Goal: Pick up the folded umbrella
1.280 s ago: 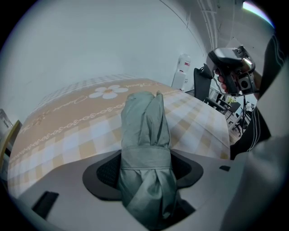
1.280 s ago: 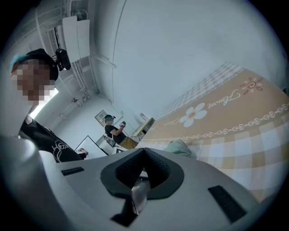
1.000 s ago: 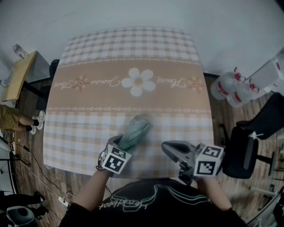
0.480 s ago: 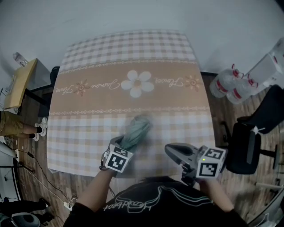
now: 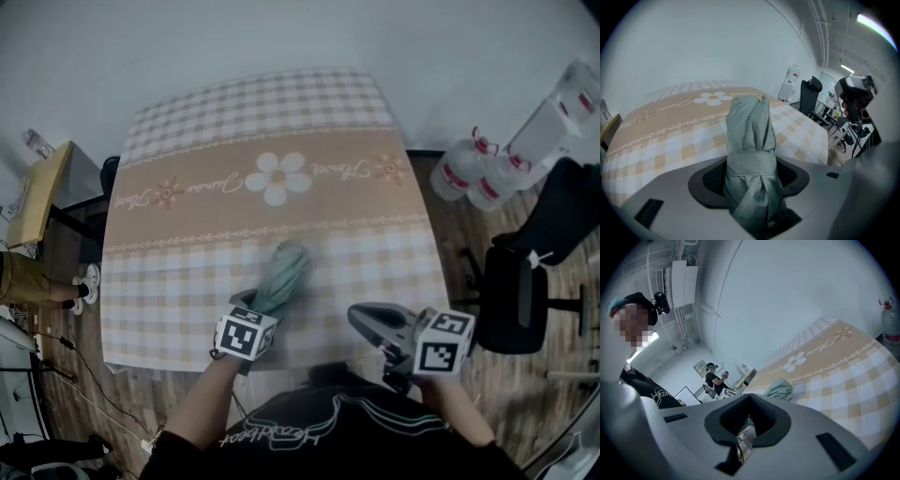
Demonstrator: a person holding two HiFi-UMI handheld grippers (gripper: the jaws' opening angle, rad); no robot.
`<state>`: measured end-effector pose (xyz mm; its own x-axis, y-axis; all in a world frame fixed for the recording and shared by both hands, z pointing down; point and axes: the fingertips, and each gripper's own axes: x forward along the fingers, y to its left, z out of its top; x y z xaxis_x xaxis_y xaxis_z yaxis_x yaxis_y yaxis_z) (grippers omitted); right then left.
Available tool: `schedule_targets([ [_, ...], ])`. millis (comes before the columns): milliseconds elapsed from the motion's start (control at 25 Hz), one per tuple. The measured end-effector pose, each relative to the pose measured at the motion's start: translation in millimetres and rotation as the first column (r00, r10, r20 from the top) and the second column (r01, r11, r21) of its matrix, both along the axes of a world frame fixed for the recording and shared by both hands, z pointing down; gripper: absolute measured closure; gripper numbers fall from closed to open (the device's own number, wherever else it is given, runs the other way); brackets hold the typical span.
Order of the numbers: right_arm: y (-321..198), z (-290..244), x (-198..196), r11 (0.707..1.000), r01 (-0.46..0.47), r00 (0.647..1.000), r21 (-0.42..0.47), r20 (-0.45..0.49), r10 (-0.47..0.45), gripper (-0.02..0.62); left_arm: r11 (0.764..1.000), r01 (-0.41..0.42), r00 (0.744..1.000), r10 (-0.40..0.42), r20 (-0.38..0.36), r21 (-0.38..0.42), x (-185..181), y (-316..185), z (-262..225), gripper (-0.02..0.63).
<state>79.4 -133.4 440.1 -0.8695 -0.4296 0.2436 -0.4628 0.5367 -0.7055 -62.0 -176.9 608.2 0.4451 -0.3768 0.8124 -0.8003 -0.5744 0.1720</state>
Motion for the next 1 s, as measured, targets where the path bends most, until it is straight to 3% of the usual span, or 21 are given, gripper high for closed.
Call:
schedule_targets([
  [440, 33, -31, -14, 0.998, -0.010, 1.000, 0.064, 0.004, 0.010, 0.585, 0.994, 0.019, 0.980, 0.002, -0.197, 0.108, 15, 36, -95, 0.348],
  [760, 58, -62, -34, 0.989, 0.002, 1.000, 0.145, -0.008, -0.001, 0.584, 0.980, 0.066, 0.917, 0.015, -0.398, 0.189, 6, 68, -176, 0.348],
  [1000, 79, -89, -52, 0.977, 0.019, 1.000, 0.210, -0.018, -0.016, 0.584, 0.954, 0.081, 0.868, 0.074, -0.492, 0.288, -5, 96, -237, 0.348],
])
